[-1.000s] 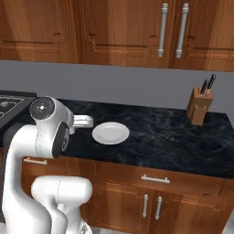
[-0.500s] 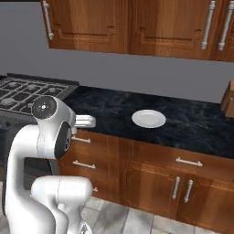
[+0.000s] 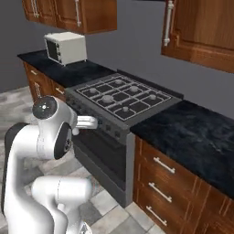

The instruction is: Pick up the marshmallow and place it in the cup of hot chocolate on the dining counter.

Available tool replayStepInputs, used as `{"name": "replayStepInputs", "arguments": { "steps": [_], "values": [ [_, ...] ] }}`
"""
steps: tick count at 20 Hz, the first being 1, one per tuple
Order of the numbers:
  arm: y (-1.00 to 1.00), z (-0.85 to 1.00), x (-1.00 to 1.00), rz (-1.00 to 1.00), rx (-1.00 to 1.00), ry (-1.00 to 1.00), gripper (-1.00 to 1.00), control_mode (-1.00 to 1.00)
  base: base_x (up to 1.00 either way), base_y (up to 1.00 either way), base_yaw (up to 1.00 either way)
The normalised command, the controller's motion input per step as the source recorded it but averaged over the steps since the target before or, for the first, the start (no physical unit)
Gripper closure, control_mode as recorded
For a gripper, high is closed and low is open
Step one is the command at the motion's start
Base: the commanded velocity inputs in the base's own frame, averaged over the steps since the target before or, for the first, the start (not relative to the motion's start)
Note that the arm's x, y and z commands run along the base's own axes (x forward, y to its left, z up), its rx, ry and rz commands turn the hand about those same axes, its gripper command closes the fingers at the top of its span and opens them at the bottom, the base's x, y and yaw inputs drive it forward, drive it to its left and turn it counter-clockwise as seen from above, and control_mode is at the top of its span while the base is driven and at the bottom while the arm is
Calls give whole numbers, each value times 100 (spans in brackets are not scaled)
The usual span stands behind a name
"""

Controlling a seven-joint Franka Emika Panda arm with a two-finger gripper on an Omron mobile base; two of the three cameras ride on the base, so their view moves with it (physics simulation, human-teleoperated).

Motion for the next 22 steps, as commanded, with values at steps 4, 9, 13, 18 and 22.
{"name": "replayStepInputs", "arguments": {
  "steps": [4,9,13,18,22],
  "values": [
    [0,0,0,0,0,0,100,100,0,38,91],
    [0,0,0,0,0,0,100,100,0,3,100],
    [0,0,0,0,0,0,100,100,0,0,100],
    [0,0,0,0,0,0,100,100,0,0,100],
    [0,0,0,0,0,0,100,100,0,-1,100]
  ]
}}
